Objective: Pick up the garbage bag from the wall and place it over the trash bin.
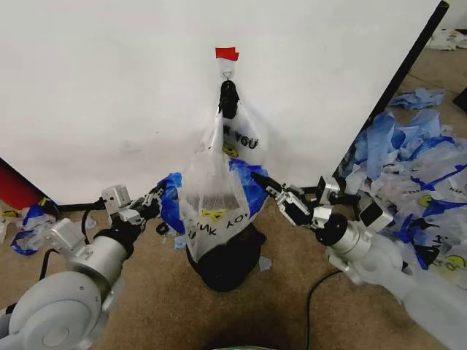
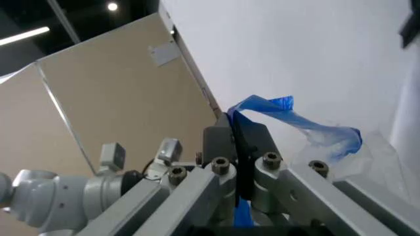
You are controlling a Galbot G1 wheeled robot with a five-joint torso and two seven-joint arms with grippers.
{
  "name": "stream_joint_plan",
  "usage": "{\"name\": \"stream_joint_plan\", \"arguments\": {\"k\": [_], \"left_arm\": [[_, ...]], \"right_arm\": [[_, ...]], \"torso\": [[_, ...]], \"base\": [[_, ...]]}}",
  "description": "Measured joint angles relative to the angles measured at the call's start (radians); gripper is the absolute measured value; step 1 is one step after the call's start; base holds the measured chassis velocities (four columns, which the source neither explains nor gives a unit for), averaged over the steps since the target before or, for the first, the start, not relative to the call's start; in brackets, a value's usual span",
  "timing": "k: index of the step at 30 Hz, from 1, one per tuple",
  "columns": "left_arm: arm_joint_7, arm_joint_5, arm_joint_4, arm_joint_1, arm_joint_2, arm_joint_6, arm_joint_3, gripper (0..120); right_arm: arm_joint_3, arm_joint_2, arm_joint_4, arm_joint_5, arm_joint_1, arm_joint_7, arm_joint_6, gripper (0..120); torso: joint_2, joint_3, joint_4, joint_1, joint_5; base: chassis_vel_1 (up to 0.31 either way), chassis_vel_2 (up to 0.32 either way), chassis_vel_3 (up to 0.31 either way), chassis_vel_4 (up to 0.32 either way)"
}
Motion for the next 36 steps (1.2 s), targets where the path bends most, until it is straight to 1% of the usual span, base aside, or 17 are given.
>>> {"name": "stream_joint_plan", "arguments": {"k": [6,8,12,20,21,22,25,26,31,36], "left_arm": [[0.003,0.027,0.001,0.01,-0.008,0.002,0.019,0],[0.004,0.034,0.001,0.015,-0.013,0.003,0.028,0],[0.013,0.08,0.001,0.06,-0.027,0.011,0.045,0],[0.02,0.114,0.001,0.107,-0.046,0.022,0.052,0],[0.022,0.131,0.001,0.128,-0.057,0.025,0.052,0],[0.023,0.162,0.002,0.169,-0.072,0.026,0.052,0],[0.024,0.186,0.002,0.204,-0.083,0.026,0.051,0],[0.024,0.186,0.002,0.204,-0.083,0.026,0.051,0],[0.021,0.233,0.013,0.27,-0.101,0.026,0.044,0],[0.022,0.277,0.028,0.341,-0.121,0.024,0.036,0]], "right_arm": [[-0.024,0.029,-0.011,-0.031,-0.036,0.015,-0.001,0],[-0.033,0.04,-0.026,-0.056,-0.051,0.017,-0.001,0],[-0.042,0.059,-0.057,-0.073,-0.067,0.045,0.003,0],[-0.042,0.064,-0.088,-0.1,-0.08,0.083,0.014,0],[-0.038,0.055,-0.096,-0.12,-0.086,0.104,0.023,0],[-0.024,0.029,-0.092,-0.179,-0.111,0.178,0.029,0],[-0.006,-0.012,-0.073,-0.261,-0.156,0.297,0.029,0],[-0.006,-0.012,-0.073,-0.261,-0.156,0.297,0.029,0],[0.026,-0.048,-0.036,-0.348,-0.248,0.436,0.029,0],[0.046,-0.056,-0.019,-0.396,-0.344,0.455,0.039,0]], "torso": [[0.0,0.0,0.0001,0.0,-0.0002],[0.0,0.0,0.0001,0.0,0.0002],[0.0,0.0,0.0002,0.0,0.0],[0.0,0.0,0.0001,0.0,0.0001],[0.0,0.0,0.0002,0.0,0.0],[0.0,0.0,0.0002,0.0,0.0],[0.0,0.0,0.0,0.0,0.0001],[0.0,0.0,0.0,0.0,0.0001],[0.0,0.0,0.0,0.0,0.0],[0.0,0.0,0.0,0.0,0.0001]], "base": [[0.0,0.0,0.0,0.0],[0.0,0.0,0.0,0.0],[0.0,0.0,0.0,0.0],[0.0,0.0,0.0,0.0],[0.0,0.0,0.0,0.0],[0.0,0.0,0.0,0.0],[0.0,0.0,0.0,0.0],[0.0,0.0,0.0,0.0],[0.0,0.0,0.0,0.0],[0.0,0.0,0.0,0.0]]}}
